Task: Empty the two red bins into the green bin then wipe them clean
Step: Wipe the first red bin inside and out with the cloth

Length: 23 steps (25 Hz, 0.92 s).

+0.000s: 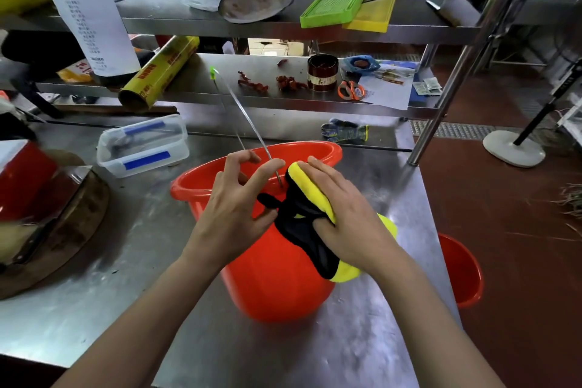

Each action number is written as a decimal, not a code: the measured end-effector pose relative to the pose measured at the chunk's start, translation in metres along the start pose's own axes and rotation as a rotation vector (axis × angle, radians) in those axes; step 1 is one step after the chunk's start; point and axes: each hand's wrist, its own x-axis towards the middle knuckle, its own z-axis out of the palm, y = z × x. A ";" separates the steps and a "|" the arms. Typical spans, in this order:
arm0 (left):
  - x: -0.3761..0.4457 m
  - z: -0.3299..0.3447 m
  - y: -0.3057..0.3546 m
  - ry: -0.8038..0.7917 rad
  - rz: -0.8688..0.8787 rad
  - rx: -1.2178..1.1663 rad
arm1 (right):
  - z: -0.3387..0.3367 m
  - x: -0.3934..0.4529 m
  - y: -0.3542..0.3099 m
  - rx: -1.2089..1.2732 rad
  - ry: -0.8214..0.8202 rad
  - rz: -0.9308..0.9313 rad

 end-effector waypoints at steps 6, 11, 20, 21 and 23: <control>0.000 0.002 -0.011 0.146 0.019 0.197 | -0.002 0.017 -0.004 -0.037 -0.001 0.033; 0.006 -0.003 -0.014 0.267 0.053 0.486 | 0.001 0.015 -0.003 0.010 0.020 0.042; 0.023 -0.005 -0.010 0.089 -0.019 0.456 | 0.010 0.013 0.001 0.120 0.078 0.093; 0.024 -0.005 -0.009 0.061 -0.043 0.447 | 0.011 0.014 0.001 0.126 0.075 0.087; 0.026 -0.004 -0.008 0.031 -0.091 0.444 | 0.011 0.014 -0.001 0.127 0.069 0.071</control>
